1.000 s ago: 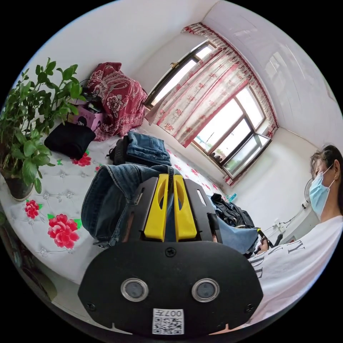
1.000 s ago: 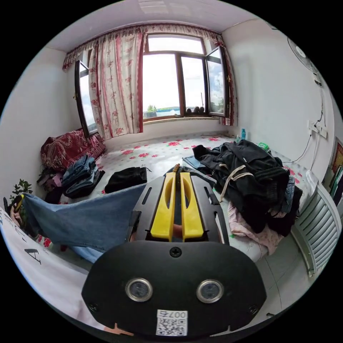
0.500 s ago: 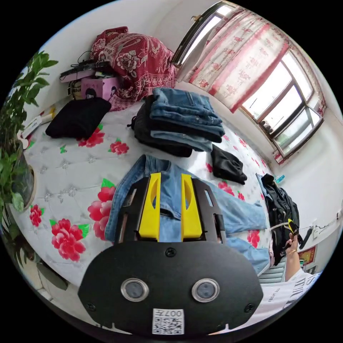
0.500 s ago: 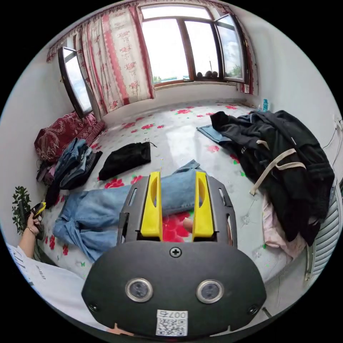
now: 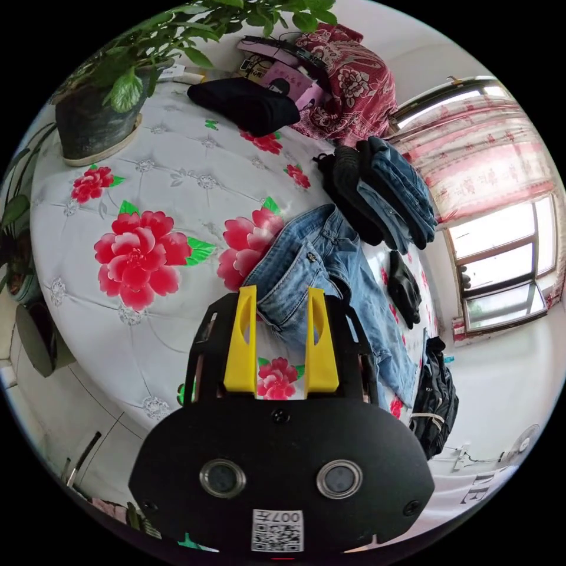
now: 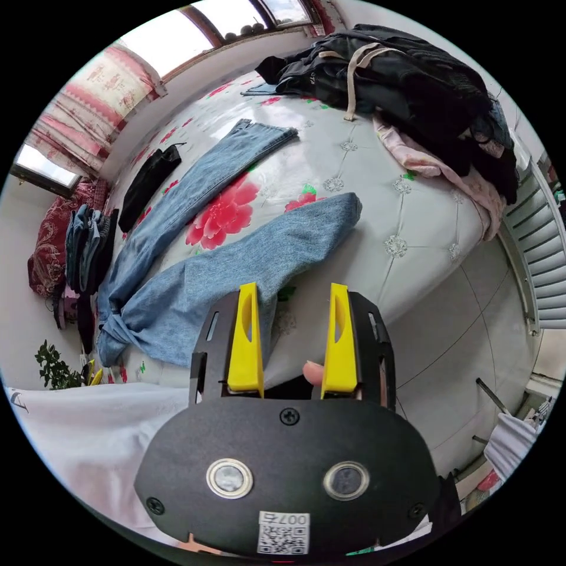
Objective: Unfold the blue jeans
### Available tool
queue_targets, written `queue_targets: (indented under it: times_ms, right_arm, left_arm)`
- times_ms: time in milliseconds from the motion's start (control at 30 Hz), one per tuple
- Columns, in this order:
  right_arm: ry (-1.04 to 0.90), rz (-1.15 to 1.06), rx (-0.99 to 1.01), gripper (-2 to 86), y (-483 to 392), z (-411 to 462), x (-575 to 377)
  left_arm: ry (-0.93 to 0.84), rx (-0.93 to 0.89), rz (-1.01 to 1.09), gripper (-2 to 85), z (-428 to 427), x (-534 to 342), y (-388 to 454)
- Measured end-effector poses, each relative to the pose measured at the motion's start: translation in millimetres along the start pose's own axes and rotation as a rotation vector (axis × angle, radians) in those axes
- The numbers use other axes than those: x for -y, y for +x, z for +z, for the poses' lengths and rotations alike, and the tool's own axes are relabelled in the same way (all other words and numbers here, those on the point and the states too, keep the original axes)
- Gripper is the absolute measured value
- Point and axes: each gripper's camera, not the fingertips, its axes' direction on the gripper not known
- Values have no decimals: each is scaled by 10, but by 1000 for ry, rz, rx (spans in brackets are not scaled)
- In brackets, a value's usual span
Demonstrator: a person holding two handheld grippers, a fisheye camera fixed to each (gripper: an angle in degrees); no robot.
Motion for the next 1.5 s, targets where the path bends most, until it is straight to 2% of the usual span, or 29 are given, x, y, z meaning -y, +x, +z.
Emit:
queue_targets:
  times_ms: [133, 200, 267, 333, 467, 567, 667, 700, 767, 800, 900, 967, 1067, 1167, 1233, 1300, 1433, 1500]
  right_arm:
    - [-48, -38, 154, 77, -10, 297, 29]
    - [-118, -34, 175, 37, -90, 504, 123]
    - [-71, -48, 181, 14, -132, 447, 157]
    - [-13, -71, 207, 4, -134, 286, 174]
    - [220, -60, 314, -2, -158, -572, 146]
    - [279, 7, 331, 1, -281, -1191, 245]
    - [314, -110, 190, 14, -644, -1453, 554]
    - [276, -175, 131, 25, -809, -1372, 781]
    - [184, -237, 103, 52, -965, -1080, 1150]
    - [79, -224, 94, 83, -1002, -798, 1397]
    - [-27, -255, -46, 115, -1018, -275, 1683]
    - [17, -255, -83, 118, -975, -217, 1649]
    - [125, -272, 3, 117, -736, -221, 1411]
    - [32, -150, 24, 117, -301, 51, 1234]
    - [-23, -80, 109, 119, -67, 212, 1153]
    - [-47, -19, 171, 118, 80, 377, 1151]
    - [-53, -100, 141, 112, -165, 554, 1498]
    - [21, -191, 148, 108, -499, 483, 1823]
  left_arm:
    - [-19, 49, 29, 90, 263, 45, 58]
    - [-24, -5, -1, 53, 290, 96, 51]
    - [-5, -57, 27, 37, 195, 119, 66]
    - [10, -108, 90, 28, 29, 122, 96]
    - [-21, -203, 221, 21, -529, 59, 237]
    - [-86, -184, 310, 25, -827, 115, 331]
    - [-207, -63, 332, 36, -616, 226, 319]
    - [-254, 2, 293, 42, -402, 228, 267]
    - [-289, 12, 224, 48, -119, 183, 178]
    - [-282, -41, 190, 52, -12, 134, 122]
    - [-219, -162, 111, 62, 6, 15, -54]
    - [-204, -156, 126, 65, -95, -48, -124]
    - [-188, -138, 135, 72, -298, -189, -261]
    - [-144, -161, 77, 76, -489, -370, -456]
    - [-122, -181, 27, 69, -551, -467, -560]
    - [-129, -128, -16, 53, -551, -540, -626]
    - [-130, -110, -30, 43, -479, -530, -588]
    - [-141, -78, -22, 42, -437, -530, -528]
